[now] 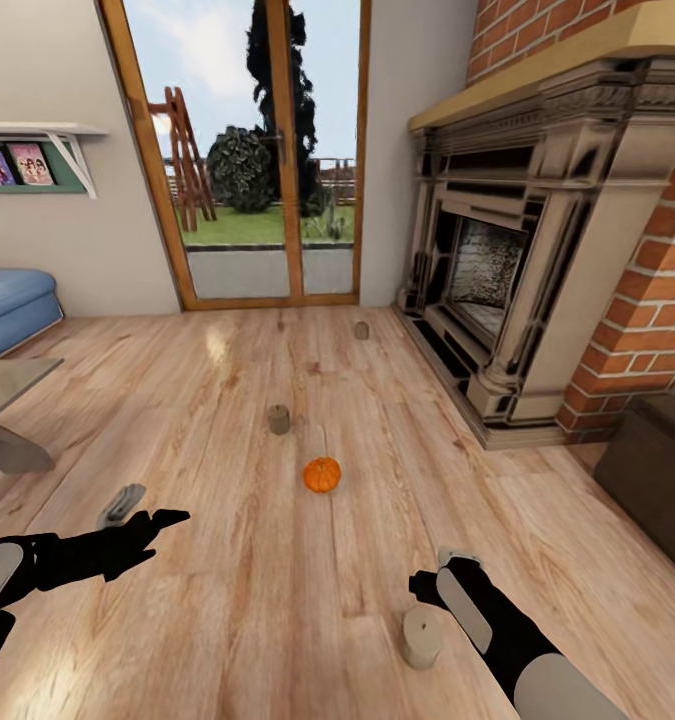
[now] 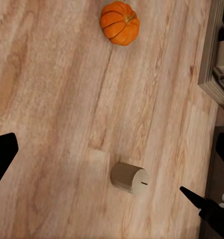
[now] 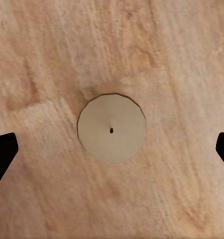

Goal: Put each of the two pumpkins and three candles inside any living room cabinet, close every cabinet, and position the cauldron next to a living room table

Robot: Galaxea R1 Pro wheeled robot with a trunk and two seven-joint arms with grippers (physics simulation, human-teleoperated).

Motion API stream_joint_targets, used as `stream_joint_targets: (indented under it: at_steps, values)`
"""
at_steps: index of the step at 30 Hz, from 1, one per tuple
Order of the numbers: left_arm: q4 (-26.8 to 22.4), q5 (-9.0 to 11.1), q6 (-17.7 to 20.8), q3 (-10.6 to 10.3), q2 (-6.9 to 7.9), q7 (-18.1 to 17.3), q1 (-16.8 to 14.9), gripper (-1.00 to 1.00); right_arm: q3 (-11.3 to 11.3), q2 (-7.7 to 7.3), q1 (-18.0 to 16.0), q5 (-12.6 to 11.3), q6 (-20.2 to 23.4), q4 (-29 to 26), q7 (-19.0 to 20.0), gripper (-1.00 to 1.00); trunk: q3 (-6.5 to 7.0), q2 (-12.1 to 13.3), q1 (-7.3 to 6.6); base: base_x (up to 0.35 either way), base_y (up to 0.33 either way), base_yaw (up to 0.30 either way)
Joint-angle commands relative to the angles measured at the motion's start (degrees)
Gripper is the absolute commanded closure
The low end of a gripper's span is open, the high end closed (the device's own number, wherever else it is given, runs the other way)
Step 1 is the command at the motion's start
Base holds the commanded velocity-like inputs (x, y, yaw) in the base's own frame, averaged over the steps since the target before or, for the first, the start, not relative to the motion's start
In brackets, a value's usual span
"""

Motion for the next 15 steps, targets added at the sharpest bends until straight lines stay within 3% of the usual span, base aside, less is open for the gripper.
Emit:
stream_joint_targets:
  at_steps: [1, 5, 11, 15]
  values:
    - [-0.1, 0.6, 0.1, 0.0, 0.0, 0.6, 0.0, -1.0, 0.3, -0.08, 0.0, -0.6, 0.1, 0.0, -0.5, -1.0, -0.05, 0.0, -0.01, 0.021, 0.018, 0.0]
    - [-0.2, 0.6, 0.1, 0.0, -0.02, 0.6, 0.0, -1.0, 0.3, -0.08, 0.0, -0.6, 0.0, 0.2, -0.4, -1.0, -0.05, 0.0, -0.01, 0.023, 0.006, 0.0]
    - [-0.2, 0.6, 0.1, 0.0, -0.08, 0.5, 0.0, -1.0, 0.4, -0.08, 0.0, -0.6, -0.1, 0.2, -0.3, -1.0, -0.05, 0.0, -0.01, 0.198, 0.001, 0.0]
    - [-0.2, 0.7, 0.1, 0.0, -0.09, 0.5, 0.0, -1.0, 0.4, -0.08, 0.0, -0.6, -0.2, 0.2, -0.3, -1.0, -0.05, 0.0, -0.01, 0.048, 0.0, 0.0]
